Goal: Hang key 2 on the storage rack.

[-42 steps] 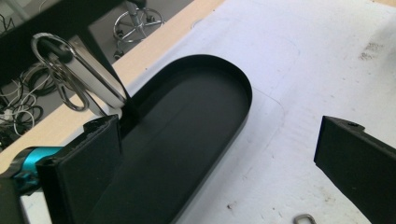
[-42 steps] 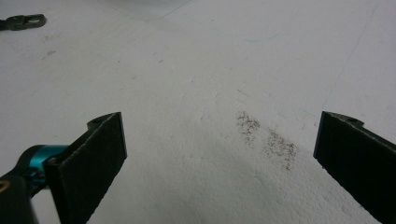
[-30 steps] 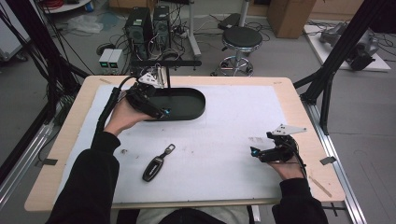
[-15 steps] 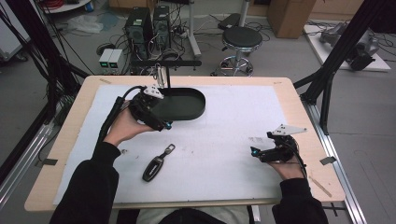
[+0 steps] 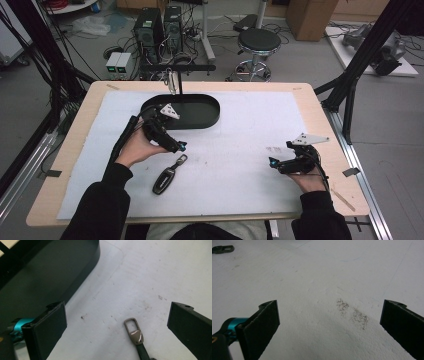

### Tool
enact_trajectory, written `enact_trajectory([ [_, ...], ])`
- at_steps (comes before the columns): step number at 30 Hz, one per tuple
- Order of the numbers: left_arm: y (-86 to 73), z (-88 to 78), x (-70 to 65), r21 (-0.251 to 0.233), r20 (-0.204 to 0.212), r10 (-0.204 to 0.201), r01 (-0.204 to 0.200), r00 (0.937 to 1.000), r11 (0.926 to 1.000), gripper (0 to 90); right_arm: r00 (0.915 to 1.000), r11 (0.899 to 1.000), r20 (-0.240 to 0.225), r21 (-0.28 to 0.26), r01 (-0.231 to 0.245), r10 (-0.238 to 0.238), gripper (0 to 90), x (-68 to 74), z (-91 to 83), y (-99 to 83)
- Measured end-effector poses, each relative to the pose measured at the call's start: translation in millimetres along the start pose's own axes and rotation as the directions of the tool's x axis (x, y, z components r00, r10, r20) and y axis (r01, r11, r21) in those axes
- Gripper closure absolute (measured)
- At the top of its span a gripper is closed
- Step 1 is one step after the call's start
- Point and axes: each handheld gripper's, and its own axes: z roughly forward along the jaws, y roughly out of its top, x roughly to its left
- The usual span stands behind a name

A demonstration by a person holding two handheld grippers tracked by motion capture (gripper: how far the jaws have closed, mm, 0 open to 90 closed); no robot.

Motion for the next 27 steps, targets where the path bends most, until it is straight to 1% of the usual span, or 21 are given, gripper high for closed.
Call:
enact_trajectory([
  [1, -2.3, 0.8, -0.2, 0.004, 0.0, 0.001, -0.001, 1.0, 1.0, 2.9, 1.0, 1.0, 0.0, -0.003, 0.003, -0.003, 1.7, 0.0, 0.4, 0.0],
  [5, -12.7, 8.9, -2.5, 0.013, 0.017, -0.036, 0.036, 0.9992, 0.9993, 2.9, 1.0, 1.0, 0.001, -0.002, 0.002, -0.002, 1.7, 0.1, 0.1, 0.1],
  [6, -15.4, 10.9, -2.9, 0.019, 0.02, -0.036, 0.035, 0.9992, 0.9992, 2.9, 1.0, 1.0, 0.001, -0.003, 0.001, -0.001, 1.7, 0.2, 0.1, 0.1],
  [7, -18.2, 13.3, -3.9, 0.014, 0.027, -0.053, 0.053, 0.9982, 0.9985, 2.9, 1.0, 1.0, 0.0, -0.002, 0.002, -0.002, 1.7, 0.3, 0.0, 0.1],
  [10, -26.9, 18.2, -5.1, 0.008, 0.035, -0.078, 0.078, 0.9963, 0.9969, 2.9, 1.0, 1.0, 0.002, -0.001, 0.003, -0.003, 1.7, 0.3, 0.2, 0.0],
  [13, -33.3, 22.5, -6.3, 0.028, 0.028, -0.085, 0.084, 0.996, 0.996, 2.9, 1.0, 1.0, 0.0, 0.001, 0.001, -0.001, 1.7, 0.3, 0.5, 0.0],
  [14, -34.1, 23.3, -6.6, 0.038, 0.034, -0.086, 0.084, 0.9957, 0.9957, 2.9, 1.0, 1.0, 0.0, 0.003, 0.0, 0.0, 1.7, 0.6, 0.5, -0.1],
  [15, -34.6, 24.3, -8.2, 0.035, 0.035, -0.097, 0.096, 0.9947, 0.9948, 2.9, 1.0, 1.0, 0.001, 0.003, 0.001, -0.001, 1.7, 0.6, 0.6, -0.1],
  [16, -34.5, 24.1, -8.3, 0.045, 0.036, -0.083, 0.081, 0.9959, 0.9957, 3.0, 1.0, 1.0, 0.001, 0.003, 0.0, 0.0, 1.7, 0.7, 0.6, -0.1],
  [17, -34.2, 23.5, -9.3, 0.05, 0.04, -0.078, 0.076, 0.9962, 0.9959, 2.9, 1.0, 1.0, 0.001, 0.004, 0.0, 0.0, 1.7, 0.6, 0.6, -0.2],
  [21, -35.0, 23.9, -14.4, 0.064, 0.035, -0.072, 0.07, 0.9968, 0.9955, 2.9, 1.0, 1.0, 0.002, 0.001, 0.002, -0.002, 1.7, 0.4, 0.3, -0.1],
  [24, -39.6, 26.9, -17.5, 0.066, 0.034, -0.094, 0.092, 0.995, 0.9936, 2.9, 1.0, 1.0, 0.002, 0.001, 0.002, -0.002, 1.7, 0.4, 0.1, -0.2],
  [27, -44.2, 31.1, -19.4, 0.095, 0.03, -0.093, 0.09, 0.9952, 0.9914, 2.9, 1.0, 1.0, 0.001, 0.001, 0.001, -0.001, 1.7, 0.4, -0.2, -0.2],
])
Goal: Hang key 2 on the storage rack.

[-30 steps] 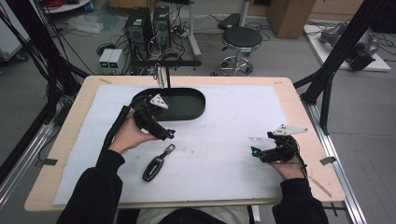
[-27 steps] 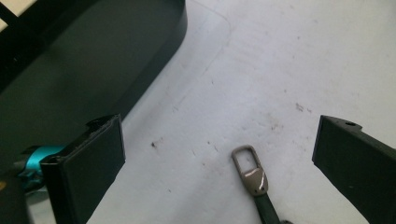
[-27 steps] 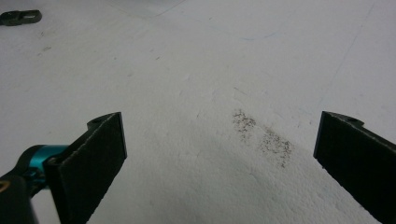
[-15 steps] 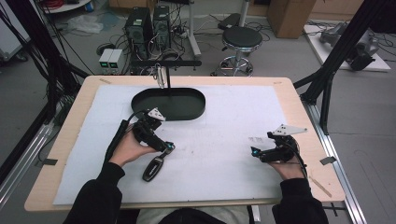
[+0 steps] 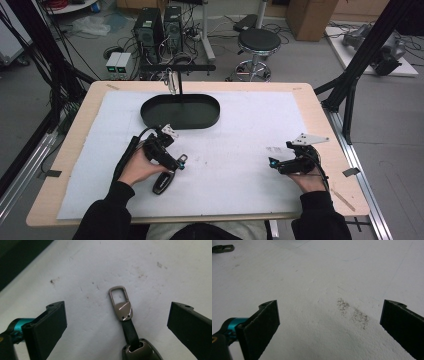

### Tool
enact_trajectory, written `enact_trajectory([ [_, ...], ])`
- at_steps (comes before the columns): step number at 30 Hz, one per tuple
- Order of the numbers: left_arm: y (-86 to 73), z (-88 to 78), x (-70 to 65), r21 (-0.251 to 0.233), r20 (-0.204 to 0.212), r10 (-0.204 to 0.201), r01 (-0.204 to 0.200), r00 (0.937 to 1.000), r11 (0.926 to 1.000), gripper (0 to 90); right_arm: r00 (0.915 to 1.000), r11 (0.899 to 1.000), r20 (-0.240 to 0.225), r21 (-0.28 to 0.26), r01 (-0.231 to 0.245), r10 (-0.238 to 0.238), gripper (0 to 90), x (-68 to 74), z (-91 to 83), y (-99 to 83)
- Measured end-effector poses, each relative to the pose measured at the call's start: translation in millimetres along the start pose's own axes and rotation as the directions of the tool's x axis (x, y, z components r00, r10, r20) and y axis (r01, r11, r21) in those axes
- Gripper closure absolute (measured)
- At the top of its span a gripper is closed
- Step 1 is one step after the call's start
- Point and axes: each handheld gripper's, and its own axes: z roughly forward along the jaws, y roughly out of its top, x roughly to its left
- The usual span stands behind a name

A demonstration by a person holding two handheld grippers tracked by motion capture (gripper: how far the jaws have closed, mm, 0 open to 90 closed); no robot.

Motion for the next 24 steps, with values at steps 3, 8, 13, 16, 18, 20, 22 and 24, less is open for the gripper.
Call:
enact_trajectory([
  [3, -1.8, 3.2, -1.9, 0.02, -0.002, 0.003, -0.003, 1.0, 0.9998, 2.9, 1.0, 1.0, -0.001, 0.002, 0.003, -0.003, 1.7, 0.1, 0.4, 0.0],
  [8, -3.8, 8.5, -3.4, 0.063, 0.02, -0.018, 0.016, 0.9997, 0.9979, 3.0, 1.0, 1.0, -0.001, 0.004, 0.002, -0.002, 1.7, 0.3, 0.8, 0.0],
  [13, -5.8, 12.4, -5.1, 0.087, 0.042, -0.016, 0.012, 0.999, 0.9962, 7.6, 1.0, 1.0, -0.003, 0.004, 0.002, -0.002, 1.7, 0.3, 0.8, 0.0],
  [16, -5.1, 13.3, -7.1, 0.094, 0.048, -0.006, 0.001, 0.9988, 0.9956, 10.3, 1.0, 1.0, -0.003, 0.005, 0.001, -0.001, 1.7, 0.4, 1.1, 0.1],
  [18, -5.0, 13.1, -7.2, 0.109, 0.046, 0.002, -0.007, 0.9989, 0.9941, 11.0, 1.0, 1.0, -0.004, 0.006, 0.002, -0.002, 1.7, 0.2, 1.6, 0.4],
  [20, -5.5, 13.4, -8.1, 0.112, 0.055, -0.006, 0.0, 0.9985, 0.9937, 13.2, 1.0, 1.0, -0.005, 0.005, 0.002, -0.002, 1.7, 0.0, 2.2, 1.0],
  [22, -5.4, 13.4, -8.5, 0.111, 0.055, -0.008, 0.002, 0.9985, 0.9938, 14.9, 1.0, 1.0, -0.006, 0.003, 0.004, -0.004, 1.7, 0.1, 3.1, 1.8],
  [24, -5.1, 13.4, -9.0, 0.108, 0.064, -0.013, 0.006, 0.9979, 0.9941, 17.7, 1.0, 1.0, -0.008, 0.005, 0.005, -0.005, 1.7, 0.1, 3.9, 2.2],
])
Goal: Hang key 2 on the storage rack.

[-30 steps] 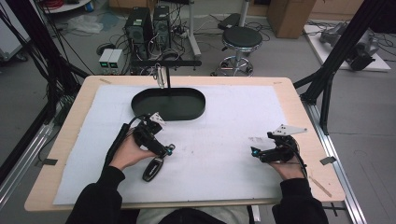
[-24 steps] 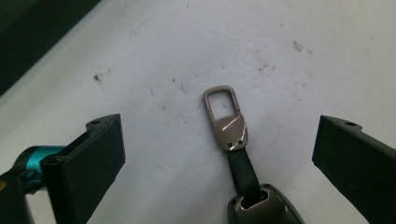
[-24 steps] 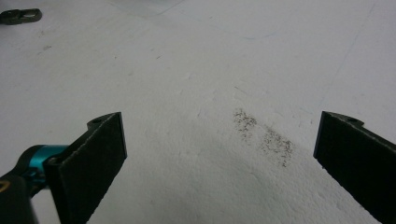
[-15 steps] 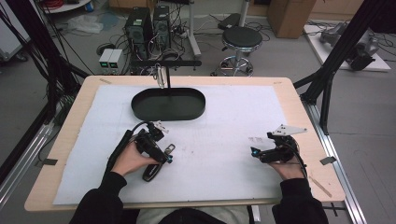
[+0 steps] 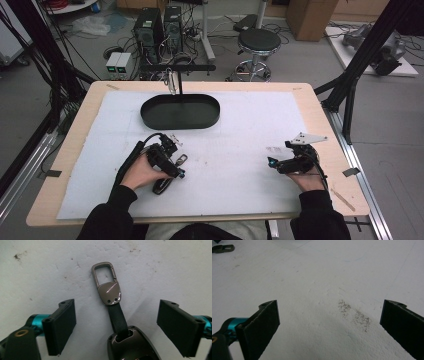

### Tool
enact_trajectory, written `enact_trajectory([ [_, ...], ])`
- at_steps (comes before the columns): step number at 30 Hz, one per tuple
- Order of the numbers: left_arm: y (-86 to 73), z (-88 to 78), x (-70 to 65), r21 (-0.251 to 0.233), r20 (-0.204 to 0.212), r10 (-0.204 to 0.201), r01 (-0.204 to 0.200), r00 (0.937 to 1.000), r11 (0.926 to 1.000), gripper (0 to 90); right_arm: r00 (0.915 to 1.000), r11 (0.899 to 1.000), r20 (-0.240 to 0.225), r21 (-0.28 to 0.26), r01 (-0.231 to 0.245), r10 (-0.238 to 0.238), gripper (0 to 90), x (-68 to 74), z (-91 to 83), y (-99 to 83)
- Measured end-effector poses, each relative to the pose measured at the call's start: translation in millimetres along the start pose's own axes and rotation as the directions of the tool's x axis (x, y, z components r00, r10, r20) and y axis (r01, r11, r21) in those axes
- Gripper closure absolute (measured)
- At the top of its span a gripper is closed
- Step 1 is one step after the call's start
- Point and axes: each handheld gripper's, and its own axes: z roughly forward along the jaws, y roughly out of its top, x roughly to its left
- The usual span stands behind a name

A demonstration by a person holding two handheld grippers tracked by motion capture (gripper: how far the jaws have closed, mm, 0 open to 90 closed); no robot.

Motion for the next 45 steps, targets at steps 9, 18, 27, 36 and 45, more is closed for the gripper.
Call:
enact_trajectory([
  [9, -0.6, -2.4, -1.6, 0.011, -0.055, 0.022, -0.021, 0.9983, 0.9997, 34.5, 1.0, 1.0, -0.002, -0.004, 0.005, -0.005, 1.7, -0.1, 1.6, 1.1],
  [18, -0.5, -4.6, -10.3, 0.017, -0.088, 0.044, -0.043, 0.9951, 0.9989, 62.6, 0.9999, 1.0, 0.0, 0.002, 0.015, -0.015, 1.7, 1.2, 2.3, 2.5],
  [27, -2.5, -10.0, 2.5, -0.003, 0.005, 0.012, -0.012, 0.9999, 0.9999, 85.2, 0.9999, 1.0, -0.001, 0.002, 0.013, -0.013, 1.7, 1.5, 1.6, 2.7],
  [36, -2.6, -11.0, 1.8, -0.003, -0.004, 0.03, -0.03, 0.9996, 0.9996, 86.3, 0.9999, 1.0, 0.0, 0.003, 0.014, -0.014, 1.7, 1.6, 1.9, 2.7],
  [45, -0.4, -21.9, 0.6, -0.016, -0.026, 0.036, -0.036, 0.999, 0.9992, 86.2, 0.9999, 1.0, 0.0, 0.003, 0.015, -0.015, 1.7, 1.3, 1.7, 2.6],
])
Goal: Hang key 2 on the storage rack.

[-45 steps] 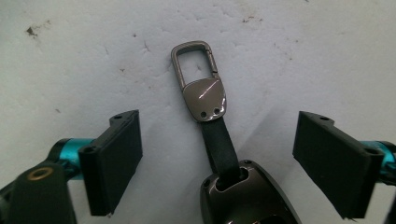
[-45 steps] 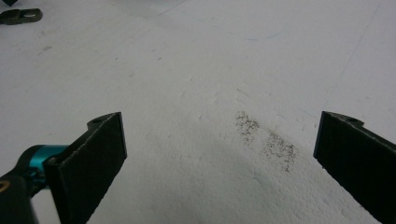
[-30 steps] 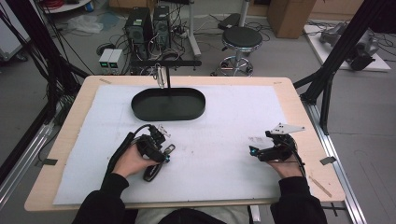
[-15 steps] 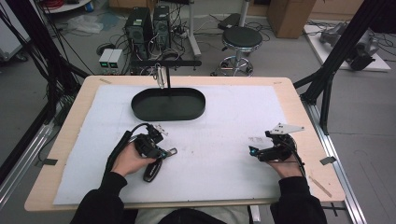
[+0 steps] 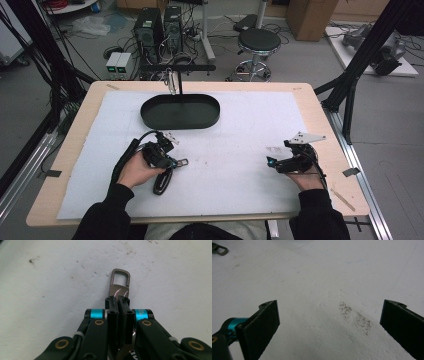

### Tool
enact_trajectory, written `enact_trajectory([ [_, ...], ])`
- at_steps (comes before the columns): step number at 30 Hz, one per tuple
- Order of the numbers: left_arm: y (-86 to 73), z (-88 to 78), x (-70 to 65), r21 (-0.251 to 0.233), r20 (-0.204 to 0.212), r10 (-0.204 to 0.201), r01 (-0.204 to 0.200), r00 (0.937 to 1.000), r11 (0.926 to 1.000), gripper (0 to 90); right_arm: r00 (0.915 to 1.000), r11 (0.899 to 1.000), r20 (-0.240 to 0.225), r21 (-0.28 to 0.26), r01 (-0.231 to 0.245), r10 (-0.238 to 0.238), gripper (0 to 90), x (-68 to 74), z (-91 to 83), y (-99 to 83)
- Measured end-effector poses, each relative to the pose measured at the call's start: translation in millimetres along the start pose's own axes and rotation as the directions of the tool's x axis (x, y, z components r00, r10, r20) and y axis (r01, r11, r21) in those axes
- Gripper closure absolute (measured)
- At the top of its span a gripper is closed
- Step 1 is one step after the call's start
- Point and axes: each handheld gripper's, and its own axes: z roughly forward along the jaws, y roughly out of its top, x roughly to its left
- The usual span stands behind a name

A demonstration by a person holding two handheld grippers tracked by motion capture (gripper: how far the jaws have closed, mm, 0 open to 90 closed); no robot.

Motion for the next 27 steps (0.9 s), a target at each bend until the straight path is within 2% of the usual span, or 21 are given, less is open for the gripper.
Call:
enact_trajectory([
  [4, -0.4, -10.3, 2.1, -0.037, -0.01, -0.006, 0.005, 0.9999, 0.9993, 86.0, 1.0, 1.0, 0.004, 0.0, 0.001, -0.001, 1.7, 0.2, 0.3, 0.0],
  [6, -1.6, -15.0, 2.9, -0.071, -0.012, -0.021, 0.021, 0.9997, 0.9972, 86.0, 1.0, 1.0, 0.005, 0.0, 0.002, -0.002, 1.7, -0.1, 0.3, 0.0],
  [9, -2.8, -20.8, 4.9, -0.098, -0.017, -0.029, 0.027, 0.9994, 0.9948, 86.1, 1.0, 1.0, 0.003, 0.002, 0.002, -0.002, 1.7, 0.2, 0.4, -0.1],
  [10, -2.7, -22.8, 6.1, -0.099, -0.012, -0.021, 0.02, 0.9997, 0.9949, 86.1, 1.0, 1.0, 0.002, 0.003, -0.001, 0.001, 1.7, 0.6, 0.6, 0.0],
  [14, 2.9, -32.4, 7.4, -0.098, -0.043, -0.001, -0.004, 0.9991, 0.9952, 86.0, 1.0, 1.0, 0.002, 0.003, 0.001, -0.001, 1.7, 0.6, 0.5, 0.0],
  [18, 9.9, -46.0, 10.6, -0.135, -0.057, -0.002, -0.006, 0.9984, 0.9909, 86.0, 1.0, 1.0, 0.003, 0.002, -0.001, 0.001, 1.7, 0.8, 0.7, -0.1],
  [27, 24.4, -63.5, 14.9, -0.159, -0.1, 0.014, -0.03, 0.9949, 0.9868, 86.0, 1.0, 1.0, 0.004, 0.003, 0.0, 0.0, 1.7, 0.3, 0.4, -0.1],
])
